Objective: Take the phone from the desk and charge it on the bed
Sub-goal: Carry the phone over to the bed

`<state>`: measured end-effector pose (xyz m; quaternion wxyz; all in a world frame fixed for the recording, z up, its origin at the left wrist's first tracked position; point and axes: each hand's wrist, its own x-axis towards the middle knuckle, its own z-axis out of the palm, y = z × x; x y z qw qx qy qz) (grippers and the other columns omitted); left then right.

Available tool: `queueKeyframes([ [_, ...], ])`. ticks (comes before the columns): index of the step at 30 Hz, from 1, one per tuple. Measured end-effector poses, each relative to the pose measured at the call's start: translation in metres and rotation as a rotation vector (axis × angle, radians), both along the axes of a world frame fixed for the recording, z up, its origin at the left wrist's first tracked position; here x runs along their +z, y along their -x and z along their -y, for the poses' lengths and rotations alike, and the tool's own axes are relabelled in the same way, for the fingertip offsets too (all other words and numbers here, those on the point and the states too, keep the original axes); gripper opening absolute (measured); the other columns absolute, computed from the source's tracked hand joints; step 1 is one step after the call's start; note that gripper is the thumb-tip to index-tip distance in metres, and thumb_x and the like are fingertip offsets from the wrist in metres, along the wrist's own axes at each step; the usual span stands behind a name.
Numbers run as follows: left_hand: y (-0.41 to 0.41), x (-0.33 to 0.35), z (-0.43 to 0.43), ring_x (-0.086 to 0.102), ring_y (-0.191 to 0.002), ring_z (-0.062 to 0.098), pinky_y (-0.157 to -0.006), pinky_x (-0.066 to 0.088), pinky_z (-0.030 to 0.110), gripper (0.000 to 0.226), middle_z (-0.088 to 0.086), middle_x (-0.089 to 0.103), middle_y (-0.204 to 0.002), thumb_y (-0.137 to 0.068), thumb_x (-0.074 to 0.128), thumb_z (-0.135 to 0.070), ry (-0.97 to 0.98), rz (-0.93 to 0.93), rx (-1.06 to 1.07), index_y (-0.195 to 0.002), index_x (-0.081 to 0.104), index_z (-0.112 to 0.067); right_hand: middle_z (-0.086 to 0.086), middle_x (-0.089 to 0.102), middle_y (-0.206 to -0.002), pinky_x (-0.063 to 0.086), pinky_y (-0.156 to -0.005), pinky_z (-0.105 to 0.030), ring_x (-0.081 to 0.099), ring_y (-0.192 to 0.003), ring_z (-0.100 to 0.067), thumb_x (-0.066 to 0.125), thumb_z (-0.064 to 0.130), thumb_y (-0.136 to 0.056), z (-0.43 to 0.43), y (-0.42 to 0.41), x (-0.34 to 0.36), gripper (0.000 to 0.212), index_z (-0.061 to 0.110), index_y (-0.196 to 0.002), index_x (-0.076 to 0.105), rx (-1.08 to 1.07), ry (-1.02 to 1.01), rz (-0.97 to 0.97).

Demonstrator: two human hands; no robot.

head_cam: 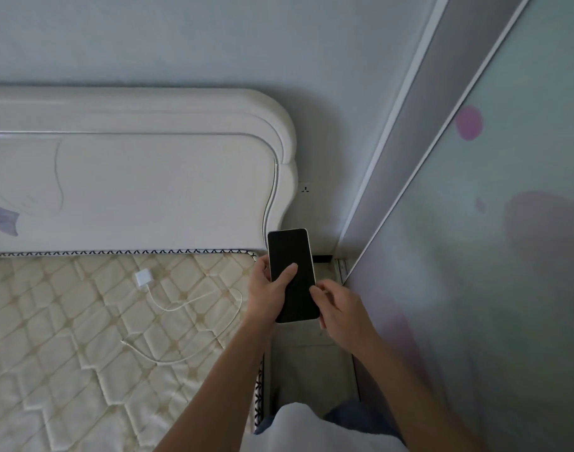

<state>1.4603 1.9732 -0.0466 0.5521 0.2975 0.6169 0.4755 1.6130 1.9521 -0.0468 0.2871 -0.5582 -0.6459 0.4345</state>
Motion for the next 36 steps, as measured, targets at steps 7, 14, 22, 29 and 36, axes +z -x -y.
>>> queueKeyframes([
  [7, 0.020, -0.004, -0.047, 0.073, -0.091, 0.031, -0.083, 0.059, 0.059, 0.025, 0.014, 0.073, -0.103, -0.087, 0.075, -0.022, 0.017, 0.011, 0.095, -0.104, 0.057, -0.020, 0.002, 0.057, -0.054, 0.050, -0.052, -0.035, 0.057, -0.048, -0.009, 0.046, 0.035, -0.100, -0.062, 0.020, -0.007, 0.025, 0.022, -0.086, 0.060, 0.080, 0.010, 0.016],
  [14, 0.067, -0.012, -0.075, 0.073, -0.089, 0.030, -0.083, 0.059, 0.056, 0.025, 0.012, 0.074, -0.100, -0.089, 0.073, -0.020, 0.074, 0.022, 0.391, -0.105, 0.055, -0.017, 0.002, 0.061, -0.055, 0.047, -0.050, -0.039, 0.057, -0.048, -0.012, 0.047, 0.041, -0.099, -0.133, 0.073, -0.014, 0.028, 0.025, -0.080, 0.060, 0.334, 0.103, 0.027],
  [22, 0.119, -0.002, -0.061, 0.074, -0.078, 0.020, -0.069, 0.062, 0.040, 0.028, 0.008, 0.075, -0.094, -0.088, 0.073, -0.018, 0.113, 0.059, 0.871, -0.109, 0.055, -0.011, 0.001, 0.062, -0.057, 0.050, -0.060, -0.038, 0.059, -0.054, -0.011, 0.044, 0.040, -0.100, -0.186, 0.159, -0.011, 0.033, 0.021, -0.083, 0.063, 0.833, 0.033, 0.081],
  [29, 0.132, -0.005, -0.006, 0.075, -0.085, 0.027, -0.074, 0.062, 0.044, 0.027, 0.010, 0.074, -0.098, -0.088, 0.072, -0.015, 0.155, 0.081, 1.205, -0.110, 0.057, -0.015, -0.003, 0.062, -0.056, 0.051, -0.055, -0.043, 0.059, -0.049, -0.013, 0.044, 0.043, -0.100, -0.160, 0.211, -0.024, 0.035, 0.020, -0.079, 0.061, 1.159, 0.108, 0.084],
  [36, 0.142, -0.030, 0.035, 0.074, -0.082, 0.028, -0.074, 0.062, 0.049, 0.020, 0.010, 0.074, -0.097, -0.090, 0.066, -0.011, 0.183, 0.172, 1.369, -0.107, 0.057, -0.015, -0.004, 0.059, -0.054, 0.051, -0.058, -0.047, 0.057, -0.050, -0.017, 0.044, 0.045, -0.098, -0.131, 0.247, -0.046, 0.036, 0.023, -0.074, 0.058, 1.306, 0.121, 0.157],
])
